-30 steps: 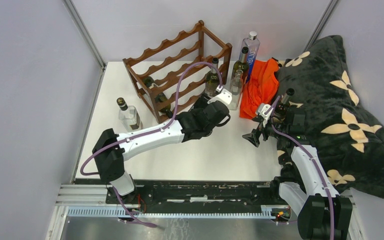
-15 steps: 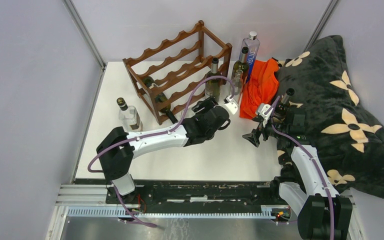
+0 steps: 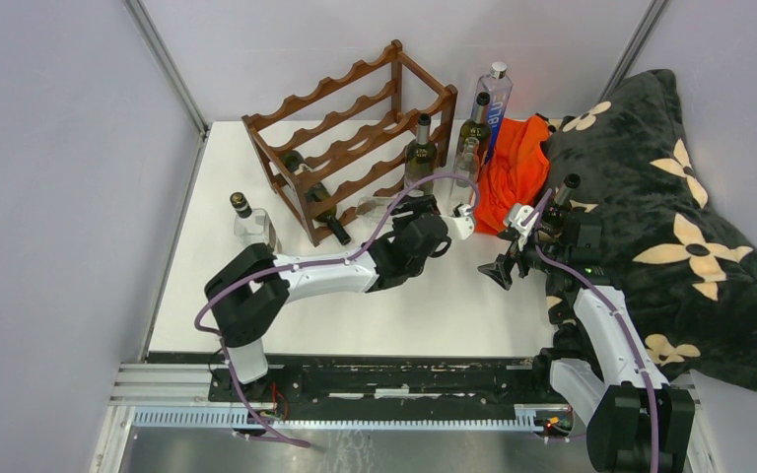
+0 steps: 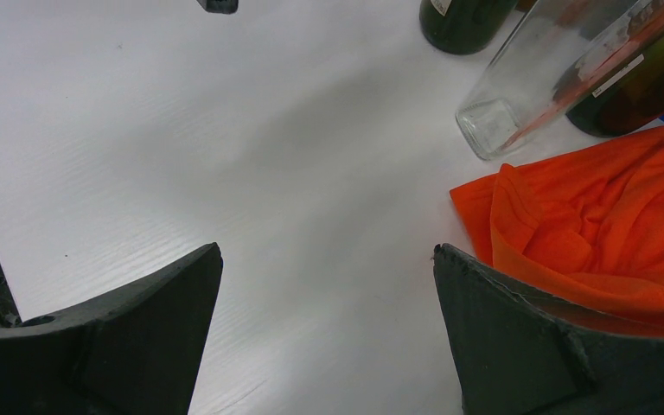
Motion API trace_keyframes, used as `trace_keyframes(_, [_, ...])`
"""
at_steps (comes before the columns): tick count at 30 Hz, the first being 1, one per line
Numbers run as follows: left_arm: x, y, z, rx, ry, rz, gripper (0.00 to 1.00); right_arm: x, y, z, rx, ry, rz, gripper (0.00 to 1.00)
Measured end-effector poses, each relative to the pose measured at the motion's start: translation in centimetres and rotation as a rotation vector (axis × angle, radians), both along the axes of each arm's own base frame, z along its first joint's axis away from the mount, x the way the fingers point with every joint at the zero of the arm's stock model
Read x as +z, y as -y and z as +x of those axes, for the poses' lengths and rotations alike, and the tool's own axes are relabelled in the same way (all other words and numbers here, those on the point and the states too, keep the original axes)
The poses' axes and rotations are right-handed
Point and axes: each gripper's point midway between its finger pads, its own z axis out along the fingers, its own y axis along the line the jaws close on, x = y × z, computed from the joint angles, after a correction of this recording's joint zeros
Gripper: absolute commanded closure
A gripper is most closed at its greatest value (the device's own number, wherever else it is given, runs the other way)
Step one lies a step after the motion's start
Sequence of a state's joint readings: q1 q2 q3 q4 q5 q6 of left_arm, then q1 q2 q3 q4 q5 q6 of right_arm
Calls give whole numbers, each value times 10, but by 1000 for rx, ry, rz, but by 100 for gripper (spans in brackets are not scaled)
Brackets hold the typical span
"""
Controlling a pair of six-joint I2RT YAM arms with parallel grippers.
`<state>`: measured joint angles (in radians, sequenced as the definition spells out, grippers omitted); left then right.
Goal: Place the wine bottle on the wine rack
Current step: Adjust the wine bottle at the center of the board.
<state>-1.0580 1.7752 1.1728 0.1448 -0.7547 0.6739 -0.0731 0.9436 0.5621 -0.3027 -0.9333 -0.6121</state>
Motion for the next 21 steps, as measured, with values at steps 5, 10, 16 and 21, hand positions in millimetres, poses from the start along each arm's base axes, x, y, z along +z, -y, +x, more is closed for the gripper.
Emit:
trace_keyframes(5, [-5, -3, 7, -16, 27, 57, 98, 0, 0, 0, 1, 1, -1, 2])
trace_keyframes(10, [-5, -6, 14, -22, 53, 89, 98, 0, 0, 0, 1, 2, -2, 2])
trace_keyframes(16, [-15, -13, 25, -20, 78, 135, 98, 0, 0, 0, 0, 3, -5, 2])
trace_keyframes(21, [-23, -16, 35, -27, 96, 170, 98, -1, 1, 0, 0, 2, -5, 2])
